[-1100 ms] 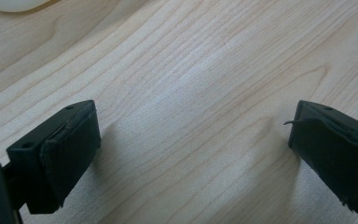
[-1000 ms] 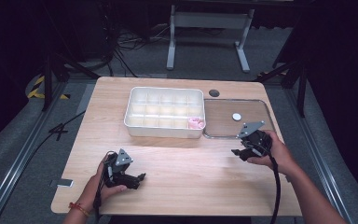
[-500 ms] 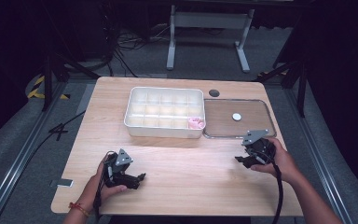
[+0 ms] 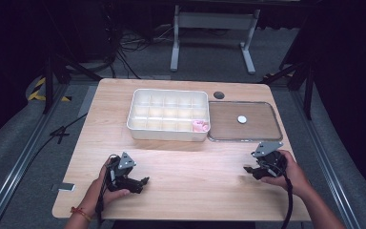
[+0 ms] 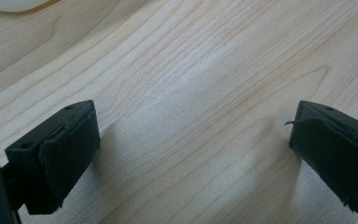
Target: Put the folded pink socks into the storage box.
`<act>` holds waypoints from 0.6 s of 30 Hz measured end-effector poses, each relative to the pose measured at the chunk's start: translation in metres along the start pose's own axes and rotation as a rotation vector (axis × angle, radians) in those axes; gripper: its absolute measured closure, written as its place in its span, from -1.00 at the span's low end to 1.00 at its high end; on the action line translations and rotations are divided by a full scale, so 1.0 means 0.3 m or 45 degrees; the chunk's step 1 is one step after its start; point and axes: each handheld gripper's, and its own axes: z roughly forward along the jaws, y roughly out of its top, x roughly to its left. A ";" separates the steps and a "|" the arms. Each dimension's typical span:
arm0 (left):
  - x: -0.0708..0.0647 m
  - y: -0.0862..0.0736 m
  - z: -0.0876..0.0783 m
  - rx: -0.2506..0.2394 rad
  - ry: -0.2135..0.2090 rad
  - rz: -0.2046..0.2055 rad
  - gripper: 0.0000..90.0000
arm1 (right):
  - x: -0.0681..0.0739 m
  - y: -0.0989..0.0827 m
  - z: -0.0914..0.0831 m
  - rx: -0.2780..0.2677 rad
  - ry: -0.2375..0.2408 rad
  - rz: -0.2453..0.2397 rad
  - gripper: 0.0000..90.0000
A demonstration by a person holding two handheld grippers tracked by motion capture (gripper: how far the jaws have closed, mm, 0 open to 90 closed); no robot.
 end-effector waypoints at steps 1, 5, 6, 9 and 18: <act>0.000 0.000 0.000 0.001 0.000 -0.001 -0.96 | 0.001 -0.009 0.001 -0.004 -0.005 0.004 -0.17; 0.000 0.000 0.000 0.000 0.000 0.000 -0.96 | 0.009 -0.045 0.002 -0.012 -0.002 0.026 -0.17; 0.000 0.000 0.000 0.000 0.000 0.000 -0.96 | 0.010 -0.054 0.002 -0.018 -0.002 0.029 -0.17; 0.000 0.000 0.000 0.000 0.000 0.000 -0.96 | 0.013 -0.084 0.007 -0.036 0.008 0.062 -0.17; 0.000 0.000 0.000 0.000 0.000 0.000 -0.96 | 0.009 -0.172 0.003 -0.117 0.041 0.162 -0.20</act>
